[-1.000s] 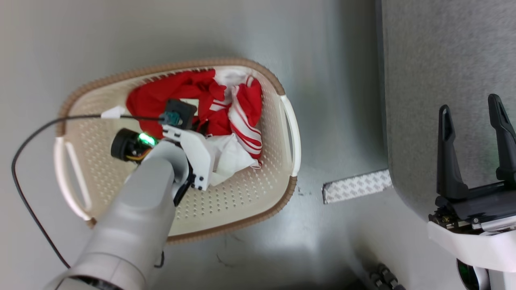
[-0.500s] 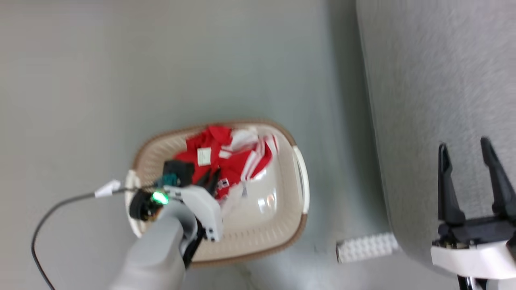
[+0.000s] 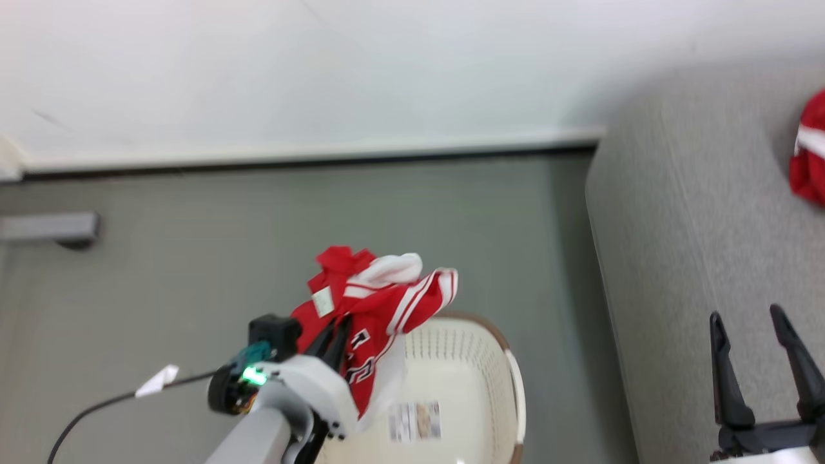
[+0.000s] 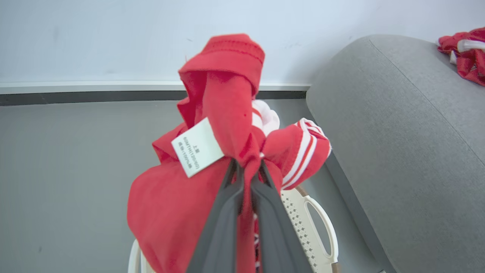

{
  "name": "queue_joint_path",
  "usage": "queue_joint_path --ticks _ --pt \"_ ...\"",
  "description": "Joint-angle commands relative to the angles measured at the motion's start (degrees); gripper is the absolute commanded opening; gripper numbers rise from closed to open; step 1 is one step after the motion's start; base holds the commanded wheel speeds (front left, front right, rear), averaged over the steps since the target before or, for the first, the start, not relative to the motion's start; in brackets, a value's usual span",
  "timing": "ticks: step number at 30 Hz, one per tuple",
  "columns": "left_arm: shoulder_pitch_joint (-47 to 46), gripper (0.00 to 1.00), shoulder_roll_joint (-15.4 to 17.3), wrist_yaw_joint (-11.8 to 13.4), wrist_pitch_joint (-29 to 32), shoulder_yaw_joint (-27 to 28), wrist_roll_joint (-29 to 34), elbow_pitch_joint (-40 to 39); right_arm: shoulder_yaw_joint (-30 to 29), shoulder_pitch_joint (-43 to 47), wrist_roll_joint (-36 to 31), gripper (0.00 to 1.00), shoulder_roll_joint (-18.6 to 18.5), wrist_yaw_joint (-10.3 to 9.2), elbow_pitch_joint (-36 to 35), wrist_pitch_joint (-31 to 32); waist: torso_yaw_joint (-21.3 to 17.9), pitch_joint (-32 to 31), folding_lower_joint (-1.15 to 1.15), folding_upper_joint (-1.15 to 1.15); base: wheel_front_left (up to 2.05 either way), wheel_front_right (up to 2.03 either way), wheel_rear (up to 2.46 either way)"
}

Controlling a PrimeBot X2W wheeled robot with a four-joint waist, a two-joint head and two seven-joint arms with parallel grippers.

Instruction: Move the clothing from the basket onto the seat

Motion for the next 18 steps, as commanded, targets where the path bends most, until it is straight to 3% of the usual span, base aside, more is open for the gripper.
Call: queue_joint_path --ticks 1,8,18 --pt "2.4 0.00 1.1 0.9 -0.3 0.4 -0.9 -2.0 0.1 1.4 0.8 1.00 -0.8 0.04 0.7 0.1 3.2 -6.6 0.02 0.00 0.00 0.00 0.00" --pt "11.6 0.00 5.4 5.2 1.9 1.8 -1.7 -14.0 1.0 5.9 1.9 1.00 -2.3 0.04 3.5 0.1 4.2 -14.7 0.02 0.00 0.00 0.00 0.00" --pt "22.5 0.00 12.8 12.1 8.0 4.6 -2.1 -35.5 2.9 7.7 3.6 1.00 -4.1 0.04 4.5 0.1 4.0 -19.3 0.02 0.00 0.00 0.00 0.00"
